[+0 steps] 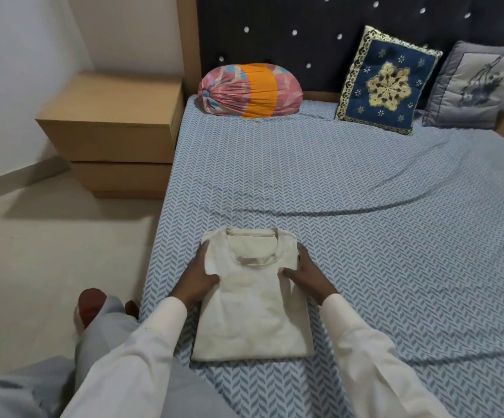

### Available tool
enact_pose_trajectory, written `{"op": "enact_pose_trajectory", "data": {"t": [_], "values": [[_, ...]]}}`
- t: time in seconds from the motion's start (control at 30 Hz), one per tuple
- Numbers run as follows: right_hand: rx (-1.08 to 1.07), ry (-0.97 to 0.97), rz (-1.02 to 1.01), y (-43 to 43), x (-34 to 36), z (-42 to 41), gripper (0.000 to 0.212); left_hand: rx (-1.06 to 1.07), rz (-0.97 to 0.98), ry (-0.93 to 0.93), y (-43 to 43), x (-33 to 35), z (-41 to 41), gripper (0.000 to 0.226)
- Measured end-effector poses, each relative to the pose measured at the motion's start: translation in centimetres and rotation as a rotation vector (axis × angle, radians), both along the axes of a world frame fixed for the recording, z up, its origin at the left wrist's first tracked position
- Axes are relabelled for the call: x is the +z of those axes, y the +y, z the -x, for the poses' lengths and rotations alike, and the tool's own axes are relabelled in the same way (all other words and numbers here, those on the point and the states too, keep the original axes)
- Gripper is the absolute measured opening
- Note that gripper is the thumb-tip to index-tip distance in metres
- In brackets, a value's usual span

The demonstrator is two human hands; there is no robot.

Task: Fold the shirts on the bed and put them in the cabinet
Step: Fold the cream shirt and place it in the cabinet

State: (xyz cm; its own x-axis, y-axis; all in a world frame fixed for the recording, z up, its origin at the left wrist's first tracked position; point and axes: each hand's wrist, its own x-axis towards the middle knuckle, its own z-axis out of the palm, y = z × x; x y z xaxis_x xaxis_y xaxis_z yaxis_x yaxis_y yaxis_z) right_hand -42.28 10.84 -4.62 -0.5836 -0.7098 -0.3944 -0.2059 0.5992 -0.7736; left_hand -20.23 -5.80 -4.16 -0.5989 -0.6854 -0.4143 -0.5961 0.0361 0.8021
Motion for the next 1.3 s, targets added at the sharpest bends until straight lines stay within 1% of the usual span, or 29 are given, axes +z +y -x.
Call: {"op": "enact_pose_trajectory", "data": {"t": [0.03, 0.07, 0.1, 0.17, 0.27, 0.43, 0.57, 0.77, 0.93, 1.1, 1.27, 1.3], "values": [[0.045, 0.008, 0.007, 0.5, -0.1, 0.0, 0.092, -0.045, -0.007, -0.037, 0.2, 0.0, -0.1, 0.092], [0.087, 0.010, 0.009, 1.0, 0.0, -0.2, 0.097, -0.075, -0.032, -0.076, 0.4, -0.2, -0.3, 0.091], [0.124, 0.009, 0.014, 1.5, 0.1, -0.3, 0.097, -0.103, -0.050, -0.101, 0.6, -0.3, -0.5, 0.092], [0.187, 0.021, 0.001, 1.9, 0.2, -0.7, 0.089, -0.128, -0.049, -0.125, 1.0, -0.3, -0.8, 0.094], [0.181, 0.048, -0.033, 1.6, 1.2, -1.3, 0.075, -0.124, 0.004, -0.116, 1.9, 0.5, -0.4, 0.096], [0.239, 0.268, -0.049, 0.8, 3.4, -2.3, 0.080, -0.147, 0.096, -0.022, 3.4, 2.3, 0.0, 0.096], [0.267, 0.327, -0.080, 0.3, 5.0, -3.7, 0.081, -0.164, 0.127, -0.008, 3.3, 2.2, -2.0, 0.099], [0.290, 0.338, -0.127, -3.8, 7.3, -6.6, 0.080, -0.153, 0.108, 0.058, 0.0, 2.4, -5.2, 0.096], [0.293, 0.374, -0.115, -10.3, 9.5, -10.9, 0.076, -0.165, 0.104, 0.057, -6.2, 4.3, -9.1, 0.093], [0.278, 0.383, -0.064, -14.8, 13.6, -16.7, 0.078, -0.120, 0.099, 0.073, -11.2, 9.4, -13.7, 0.090], [0.315, 0.344, -0.025, -17.2, 22.5, -22.3, 0.079, -0.113, 0.185, -0.008, -12.6, 19.2, -18.6, 0.092], [0.317, 0.320, -0.020, -17.9, 26.0, -23.4, 0.079, -0.106, 0.202, -0.048, -13.0, 23.1, -19.9, 0.092]]}}
